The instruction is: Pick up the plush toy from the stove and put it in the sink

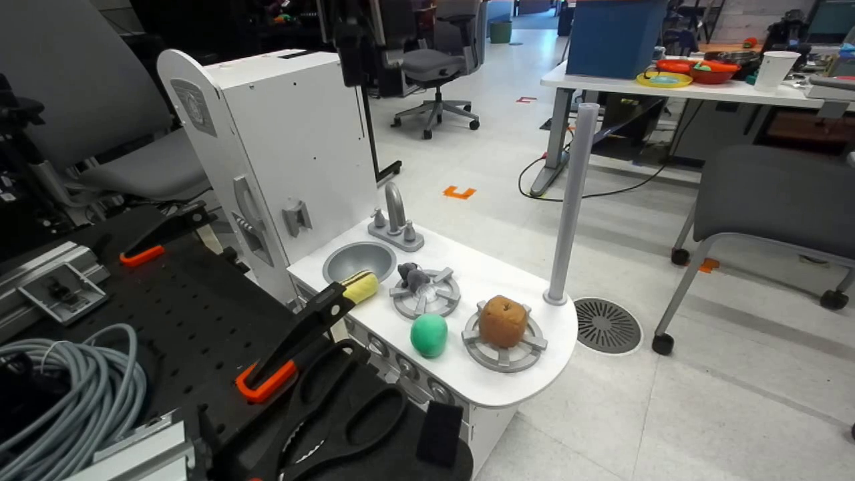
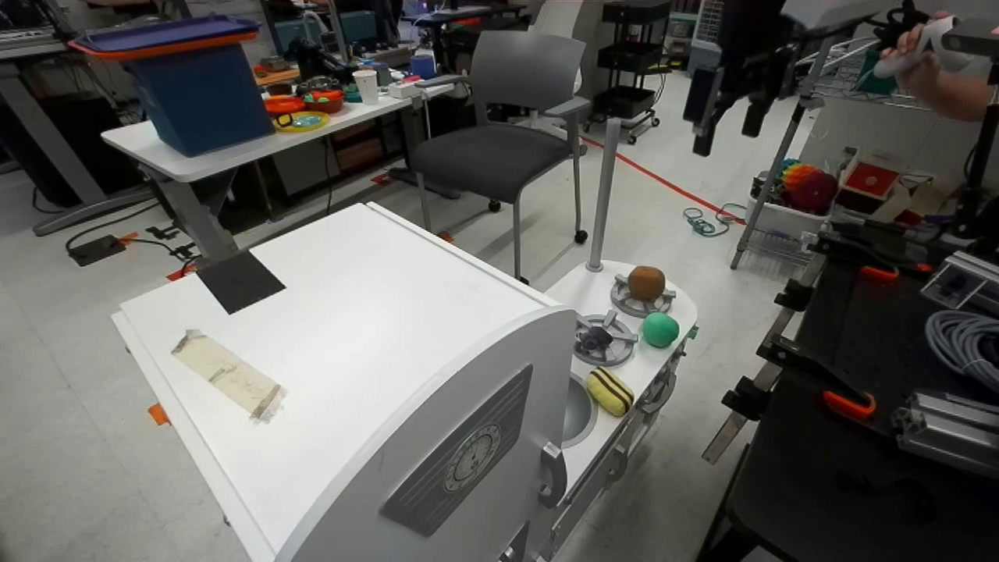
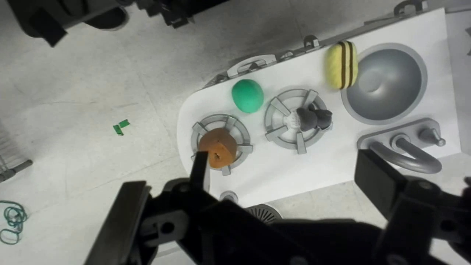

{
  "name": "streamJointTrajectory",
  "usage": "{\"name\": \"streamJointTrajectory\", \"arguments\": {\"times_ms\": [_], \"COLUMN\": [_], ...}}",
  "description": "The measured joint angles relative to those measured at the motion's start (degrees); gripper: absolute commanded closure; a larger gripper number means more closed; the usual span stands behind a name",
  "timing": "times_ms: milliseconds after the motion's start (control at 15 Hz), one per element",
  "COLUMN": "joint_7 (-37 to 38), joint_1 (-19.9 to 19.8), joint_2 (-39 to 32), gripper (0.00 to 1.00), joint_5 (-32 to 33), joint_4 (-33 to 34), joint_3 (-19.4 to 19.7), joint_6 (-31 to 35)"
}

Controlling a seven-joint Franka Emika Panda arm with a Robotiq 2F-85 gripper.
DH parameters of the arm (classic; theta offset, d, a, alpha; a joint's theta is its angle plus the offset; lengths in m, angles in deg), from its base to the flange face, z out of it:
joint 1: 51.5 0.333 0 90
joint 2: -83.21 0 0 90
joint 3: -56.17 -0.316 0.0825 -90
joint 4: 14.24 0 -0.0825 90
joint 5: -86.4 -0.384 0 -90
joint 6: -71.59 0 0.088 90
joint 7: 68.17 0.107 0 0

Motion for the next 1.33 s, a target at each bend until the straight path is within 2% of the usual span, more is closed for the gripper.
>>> {"name": "streamJointTrajectory", "arguments": {"times_ms": [267,400,600,1000,1333], "joint_7": [-0.4,-2.3,-5.0,-8.2,-8.3], "joint_1": [0.7,0.5,0.0,0.1,3.9], "joint_2": [-12.4,-17.7,-24.1,-37.1,-47.8], "gripper": [0.0,0.0,0.0,0.0,0.0], "joint_5": [-13.1,-19.8,-25.4,-27.5,-25.3], "joint_4": [4.7,6.3,7.4,11.7,19.8], "joint_3": [-1.3,-2.8,-4.4,-6.8,-6.7], "joint_6": [7.8,9.0,9.4,10.3,15.0]}}
